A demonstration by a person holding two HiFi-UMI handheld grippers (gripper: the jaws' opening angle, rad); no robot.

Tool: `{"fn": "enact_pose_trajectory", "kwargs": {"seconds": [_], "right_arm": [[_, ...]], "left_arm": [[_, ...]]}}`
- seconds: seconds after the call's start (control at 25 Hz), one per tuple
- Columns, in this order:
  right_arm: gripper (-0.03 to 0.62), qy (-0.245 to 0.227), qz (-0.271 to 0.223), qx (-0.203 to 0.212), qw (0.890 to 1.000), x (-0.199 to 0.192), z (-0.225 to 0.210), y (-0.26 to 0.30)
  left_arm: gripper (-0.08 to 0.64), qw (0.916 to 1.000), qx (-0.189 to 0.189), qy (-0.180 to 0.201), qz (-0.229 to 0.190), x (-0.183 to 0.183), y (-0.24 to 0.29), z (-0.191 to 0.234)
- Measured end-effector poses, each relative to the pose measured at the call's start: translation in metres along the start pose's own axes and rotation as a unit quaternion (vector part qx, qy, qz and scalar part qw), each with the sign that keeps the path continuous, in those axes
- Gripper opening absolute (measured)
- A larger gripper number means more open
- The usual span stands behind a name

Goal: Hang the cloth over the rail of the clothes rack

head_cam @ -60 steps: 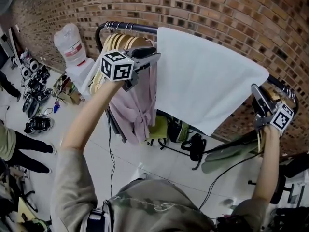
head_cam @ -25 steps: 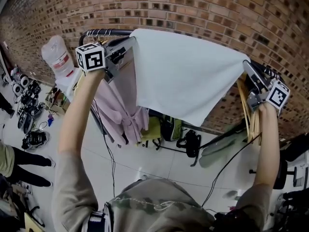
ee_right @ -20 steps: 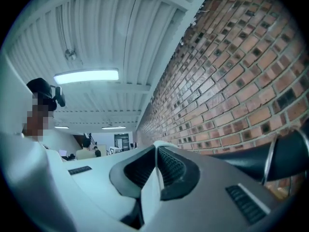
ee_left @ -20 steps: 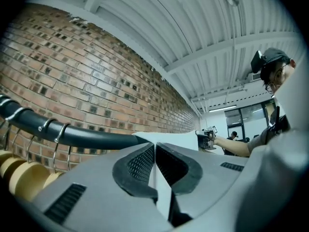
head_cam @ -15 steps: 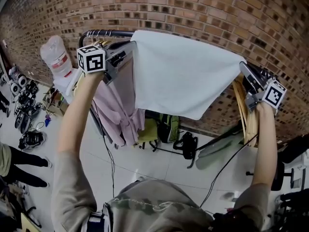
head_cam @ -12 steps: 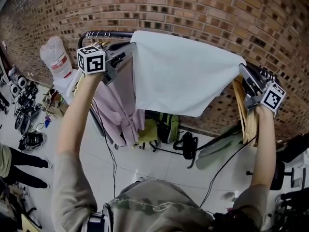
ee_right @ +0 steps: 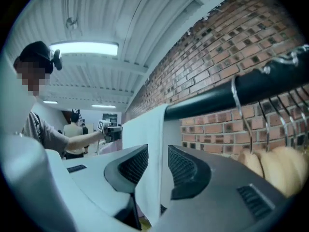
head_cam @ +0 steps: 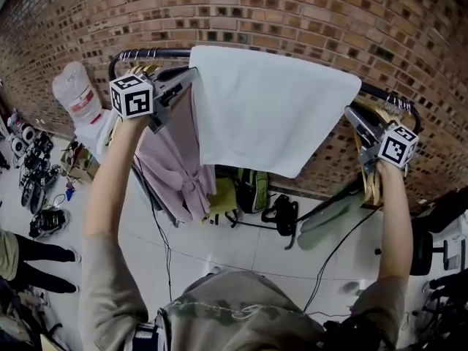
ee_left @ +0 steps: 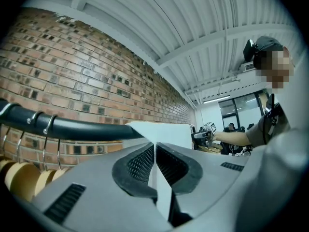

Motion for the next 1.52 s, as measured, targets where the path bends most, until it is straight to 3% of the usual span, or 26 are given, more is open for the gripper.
{"fn": "enact_pose_trajectory", "kwargs": {"seconds": [0.08, 0.32, 0.36, 0.4, 0.44, 0.64, 0.76, 0.92, 1.12, 1.16, 1.2, 1.52], "right_arm": [[0.104, -0.006, 0.018, 0.003, 1.000, -0.014, -0.003, 0.006], [0.103, 0.003, 0.005, 0.034, 0.999, -0.032, 0.000, 0.013], [0.093, -0.004, 0.005, 0.034, 0.999, -0.032, 0.001, 0.012], [0.023, -0.012, 0.002, 0.032, 0.999, -0.031, 0.001, 0.012], [0.021, -0.017, -0.002, 0.030, 0.999, -0.029, 0.001, 0.012], [0.021, -0.026, -0.016, 0.027, 0.999, -0.019, 0.001, 0.013], [0.021, -0.032, -0.018, 0.029, 0.999, -0.017, 0.002, 0.013], [0.021, -0.011, -0.022, 0.028, 0.999, -0.023, 0.001, 0.013], [0.021, 0.002, -0.027, 0.030, 0.999, -0.024, 0.000, 0.012], [0.021, 0.002, -0.028, 0.029, 0.999, -0.024, 0.000, 0.011], [0.020, 0.003, -0.027, 0.028, 0.999, -0.025, 0.000, 0.010], [0.021, 0.043, -0.036, 0.026, 0.998, -0.024, 0.004, 0.008]], "left_arm": [[0.015, 0.9999, -0.003, -0.012, -0.009, -0.005, -0.003, 0.001], [0.049, 0.9986, 0.003, -0.050, -0.018, -0.027, -0.002, 0.004], [0.063, 0.9982, 0.004, -0.058, -0.019, -0.028, -0.001, 0.006], [0.067, 0.9978, 0.006, -0.063, -0.019, -0.028, -0.001, 0.007], [0.067, 0.9976, 0.006, -0.067, -0.017, -0.028, -0.002, 0.009], [0.152, 0.9960, -0.015, -0.075, 0.046, -0.055, -0.007, 0.004], [0.152, 0.9943, -0.003, -0.060, 0.088, -0.079, -0.005, 0.005], [0.152, 0.9931, 0.006, -0.052, 0.105, -0.096, -0.003, 0.010], [0.142, 0.9942, -0.003, -0.056, 0.091, -0.099, 0.003, 0.010], [0.046, 0.9943, -0.009, -0.059, 0.089, -0.098, 0.004, 0.009], [0.015, 0.9943, -0.013, -0.060, 0.087, -0.097, 0.004, 0.007], [0.015, 0.9956, -0.036, -0.056, 0.066, -0.078, -0.005, -0.002]]}}
Point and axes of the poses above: the fingertips, and each gripper's own axes: y forward along the fingers, z to its left, x out of its top, the point moved 3 cm from there along -y, backward along the fingers, and after that the axes turned 14 degrees about -z, right-handed, at the moved point
